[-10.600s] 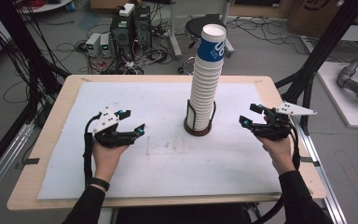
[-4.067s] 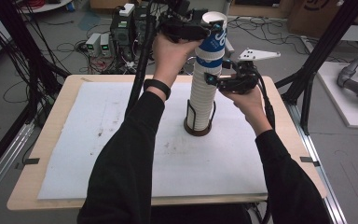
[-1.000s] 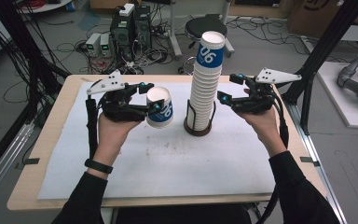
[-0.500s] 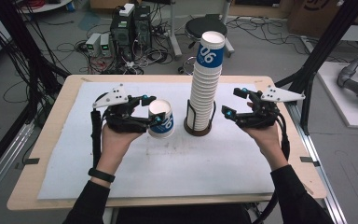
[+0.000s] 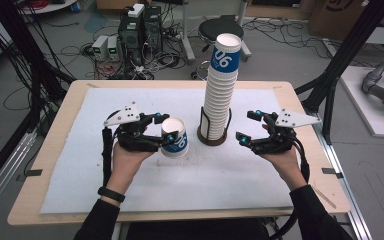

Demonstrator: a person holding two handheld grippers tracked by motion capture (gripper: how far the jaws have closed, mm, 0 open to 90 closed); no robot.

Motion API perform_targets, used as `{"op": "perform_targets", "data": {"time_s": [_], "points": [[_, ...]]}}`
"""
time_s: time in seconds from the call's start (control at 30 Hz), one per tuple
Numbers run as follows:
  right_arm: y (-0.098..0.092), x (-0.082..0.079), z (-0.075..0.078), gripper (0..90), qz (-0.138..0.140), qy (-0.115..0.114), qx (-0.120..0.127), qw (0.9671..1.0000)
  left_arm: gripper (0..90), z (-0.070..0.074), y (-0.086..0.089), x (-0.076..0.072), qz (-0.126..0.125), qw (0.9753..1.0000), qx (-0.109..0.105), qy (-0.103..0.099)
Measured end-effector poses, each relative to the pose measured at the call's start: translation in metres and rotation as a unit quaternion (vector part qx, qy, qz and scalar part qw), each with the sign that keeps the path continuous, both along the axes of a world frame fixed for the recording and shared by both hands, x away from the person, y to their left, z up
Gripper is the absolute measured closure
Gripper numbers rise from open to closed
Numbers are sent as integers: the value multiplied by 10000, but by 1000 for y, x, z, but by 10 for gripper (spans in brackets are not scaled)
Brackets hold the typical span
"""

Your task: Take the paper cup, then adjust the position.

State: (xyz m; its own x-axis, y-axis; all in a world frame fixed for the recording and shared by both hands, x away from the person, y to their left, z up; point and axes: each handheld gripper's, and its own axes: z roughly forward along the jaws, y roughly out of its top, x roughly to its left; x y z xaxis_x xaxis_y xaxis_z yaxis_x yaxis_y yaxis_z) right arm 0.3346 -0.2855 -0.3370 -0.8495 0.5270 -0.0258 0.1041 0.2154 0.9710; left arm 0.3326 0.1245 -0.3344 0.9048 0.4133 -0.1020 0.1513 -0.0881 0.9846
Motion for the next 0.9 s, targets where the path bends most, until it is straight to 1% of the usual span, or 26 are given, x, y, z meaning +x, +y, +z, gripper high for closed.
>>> {"op": "perform_targets", "data": {"time_s": [0.1,0.17,0.2,0.23,0.37,0.4,0.57,0.6,0.63,0.67,0.77,0.9], "points": [[-3,1,-3,150,-16,101,4,9999,309,-4,-2,1,-37,10000,8,17],[-5,2,-4,150,-56,84,-9,9999,309,-4,-3,1,-23,10000,-4,35],[-5,2,-4,150,-56,84,-9,9999,309,-4,-2,2,-47,10000,26,21],[-6,2,-5,150,-62,122,1,9999,308,-5,-2,2,-51,10000,7,27],[-7,3,-6,150,-69,123,-14,9999,309,-5,-1,3,-34,10000,-8,29],[-7,3,-6,150,-45,162,-11,9999,309,-5,-1,3,-28,10000,-19,28],[-6,3,-6,150,62,154,-15,9999,309,-2,-1,2,-78,9999,-74,22],[-6,3,-6,150,83,130,-5,9999,309,-1,-2,2,-95,9999,-94,13],[-6,2,-6,150,103,176,3,9998,309,0,-3,2,-114,9999,-96,-5],[-7,2,-6,150,95,163,-24,9998,309,1,-4,2,-131,9999,-103,-7],[-8,1,-6,150,184,205,-26,9996,309,3,-8,2,-202,9997,-126,-18],[-7,0,-7,150,288,245,-32,9993,309,4,-12,2,-283,9995,-135,13]]}}
